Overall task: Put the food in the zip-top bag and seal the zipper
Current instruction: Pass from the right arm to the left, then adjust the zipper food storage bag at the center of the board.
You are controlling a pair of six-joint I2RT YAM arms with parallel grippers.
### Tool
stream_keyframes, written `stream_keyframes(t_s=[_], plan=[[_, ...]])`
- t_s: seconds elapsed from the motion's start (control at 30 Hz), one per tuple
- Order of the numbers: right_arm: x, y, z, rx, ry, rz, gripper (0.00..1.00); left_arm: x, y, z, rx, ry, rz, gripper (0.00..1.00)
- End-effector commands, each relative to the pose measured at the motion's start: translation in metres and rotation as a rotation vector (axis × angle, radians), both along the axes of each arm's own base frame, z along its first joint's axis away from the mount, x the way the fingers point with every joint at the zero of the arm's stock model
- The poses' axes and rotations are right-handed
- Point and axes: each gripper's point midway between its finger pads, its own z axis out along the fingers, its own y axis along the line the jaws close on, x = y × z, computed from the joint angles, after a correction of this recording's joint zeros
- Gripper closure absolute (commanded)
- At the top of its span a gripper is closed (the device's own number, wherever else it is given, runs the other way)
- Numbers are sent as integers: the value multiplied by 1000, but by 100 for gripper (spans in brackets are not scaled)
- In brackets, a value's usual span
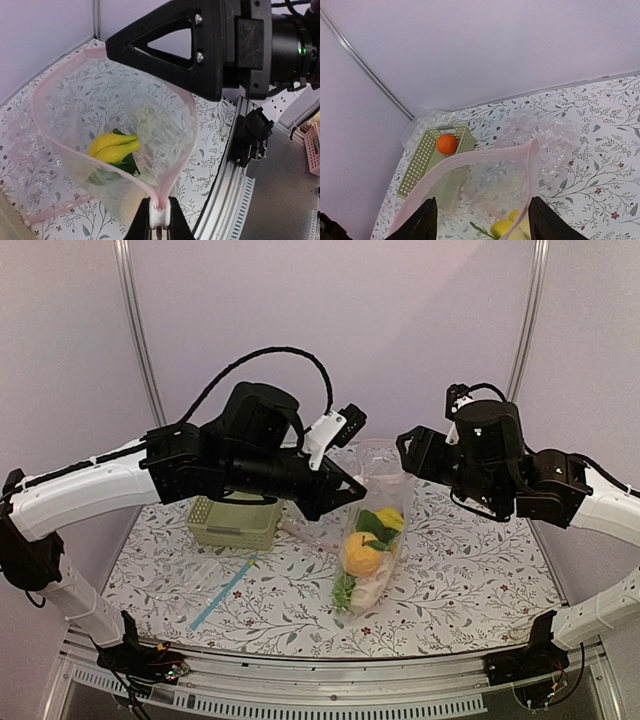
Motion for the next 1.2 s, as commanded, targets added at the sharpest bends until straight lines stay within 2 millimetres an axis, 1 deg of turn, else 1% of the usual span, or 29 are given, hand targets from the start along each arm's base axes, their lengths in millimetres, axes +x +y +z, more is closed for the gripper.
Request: stream_keyframes(t_s=[0.0, 0.1, 0.2, 0.27, 0.33, 0.43, 0.57, 0.63, 0.73, 0.8, 0.83, 0.87, 1.03, 1.17], plan=[[-11, -24, -13, -153, -26, 43, 30, -15, -4, -2, 32, -1, -137, 100], [-20, -30, -16, -180, -38, 126, 20, -17, -1, -4, 42, 4, -154, 100], [-25, -42, -13, -184, -45, 166, 12, -18, 3, -4, 49, 8, -156, 100], [-26, -47, -11, -164, -36, 204, 8, -18, 6, -5, 58, 11, -155, 100], [-26, -50, -11, -146, -10, 259, 7, -19, 8, -5, 67, 15, -156, 100], [-22, -54, -19, -162, 70, 317, 11, -22, 10, -5, 69, 22, -167, 100], [-22, -51, -35, -281, 163, 377, 16, -28, 12, -6, 79, 32, -191, 100], [-22, -51, -37, -317, 185, 393, 16, -30, 13, -7, 85, 33, -200, 100], [-25, -48, -33, -336, 193, 440, 17, -35, 14, -6, 88, 31, -224, 100], [-26, -46, -28, -356, 195, 463, 19, -38, 14, -4, 85, 27, -239, 100], [-29, -42, -26, -352, 200, 494, 21, -40, 14, -3, 85, 26, -247, 100], [-28, -40, -31, -371, 224, 505, 23, -42, 14, -3, 83, 25, -255, 100], [-17, -29, -40, -413, 277, 521, 34, -45, 12, 0, 83, 15, -270, 100], [-5, -27, -50, -464, 316, 493, 40, -47, 12, 0, 86, 15, -273, 100]])
